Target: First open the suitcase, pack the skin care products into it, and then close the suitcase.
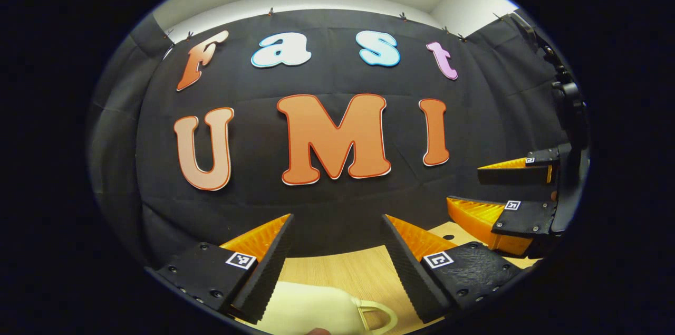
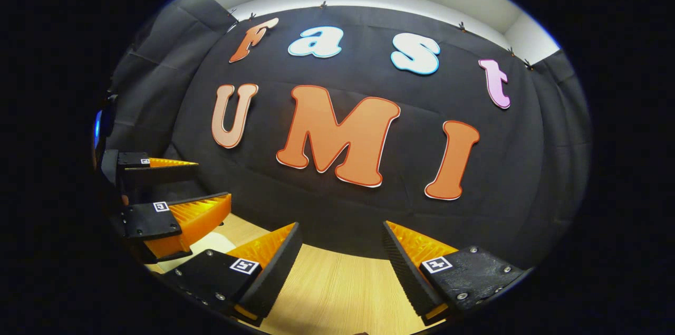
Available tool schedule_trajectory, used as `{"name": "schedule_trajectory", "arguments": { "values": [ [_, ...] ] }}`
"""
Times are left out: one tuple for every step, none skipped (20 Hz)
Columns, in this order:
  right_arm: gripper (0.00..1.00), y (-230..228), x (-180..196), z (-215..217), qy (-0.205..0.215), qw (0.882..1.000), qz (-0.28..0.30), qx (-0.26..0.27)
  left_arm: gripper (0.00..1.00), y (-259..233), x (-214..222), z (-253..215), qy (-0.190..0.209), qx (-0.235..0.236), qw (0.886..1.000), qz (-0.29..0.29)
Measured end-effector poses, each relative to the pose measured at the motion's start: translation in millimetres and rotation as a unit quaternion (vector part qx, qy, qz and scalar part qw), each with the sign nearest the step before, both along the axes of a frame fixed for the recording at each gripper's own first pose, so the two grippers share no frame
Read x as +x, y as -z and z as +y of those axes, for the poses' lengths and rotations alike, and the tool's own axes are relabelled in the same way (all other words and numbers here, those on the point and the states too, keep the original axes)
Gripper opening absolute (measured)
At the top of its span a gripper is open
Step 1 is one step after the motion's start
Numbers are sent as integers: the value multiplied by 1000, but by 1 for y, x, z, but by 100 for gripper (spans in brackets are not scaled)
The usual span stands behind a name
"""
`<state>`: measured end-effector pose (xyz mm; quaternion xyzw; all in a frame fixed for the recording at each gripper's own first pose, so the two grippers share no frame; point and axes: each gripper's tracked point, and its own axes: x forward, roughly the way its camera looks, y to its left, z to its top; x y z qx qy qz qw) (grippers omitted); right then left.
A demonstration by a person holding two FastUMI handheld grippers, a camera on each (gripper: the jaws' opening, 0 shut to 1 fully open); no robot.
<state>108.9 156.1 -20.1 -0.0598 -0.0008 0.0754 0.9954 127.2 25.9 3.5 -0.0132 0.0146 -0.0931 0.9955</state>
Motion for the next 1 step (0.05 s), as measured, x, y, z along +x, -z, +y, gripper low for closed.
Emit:
{"name": "schedule_trajectory", "arguments": {
  "values": [
    [96,-2,-5,3,0,1000,-4,-11,99,3,3,2,8,1,1000,2]
  ]
}}
